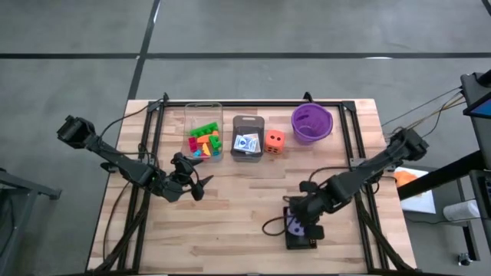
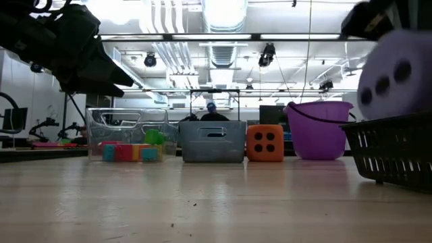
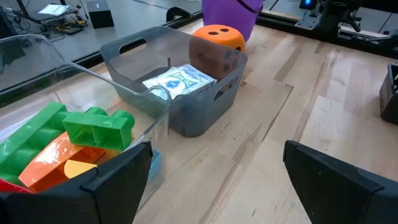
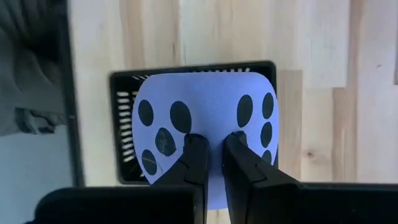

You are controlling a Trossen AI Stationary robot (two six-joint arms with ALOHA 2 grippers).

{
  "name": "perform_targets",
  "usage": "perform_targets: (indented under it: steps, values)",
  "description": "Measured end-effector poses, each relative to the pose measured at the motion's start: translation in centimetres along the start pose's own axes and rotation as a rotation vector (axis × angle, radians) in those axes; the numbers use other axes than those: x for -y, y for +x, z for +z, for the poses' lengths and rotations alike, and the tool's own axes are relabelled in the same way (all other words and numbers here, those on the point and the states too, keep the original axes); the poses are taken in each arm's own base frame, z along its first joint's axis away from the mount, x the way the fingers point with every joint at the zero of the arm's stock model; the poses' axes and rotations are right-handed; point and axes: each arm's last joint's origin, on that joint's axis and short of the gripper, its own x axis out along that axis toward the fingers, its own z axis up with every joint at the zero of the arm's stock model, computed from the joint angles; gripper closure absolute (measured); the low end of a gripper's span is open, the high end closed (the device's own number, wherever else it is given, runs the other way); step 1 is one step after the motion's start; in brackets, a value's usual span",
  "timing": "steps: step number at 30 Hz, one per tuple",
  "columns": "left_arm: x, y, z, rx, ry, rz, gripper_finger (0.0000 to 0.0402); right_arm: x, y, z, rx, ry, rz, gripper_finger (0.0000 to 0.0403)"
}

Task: Pick & Place Toys
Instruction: Put the violet dice into the black bin

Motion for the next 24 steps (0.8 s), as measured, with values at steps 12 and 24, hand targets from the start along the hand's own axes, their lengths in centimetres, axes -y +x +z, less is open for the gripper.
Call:
perform_targets:
  steps: [12,24]
  values:
    - [0.0,0.0,0.0,0.0,0.0,0.0,0.0035,-0.3,4.3,0.5,-0.145,-0.044,-0.045,0.0383]
    - [0.0,0.0,0.0,0.0,0.0,0.0,0.0035,0.0,2.7,0.2,-0.075,-0.017,-0.084,0.0296]
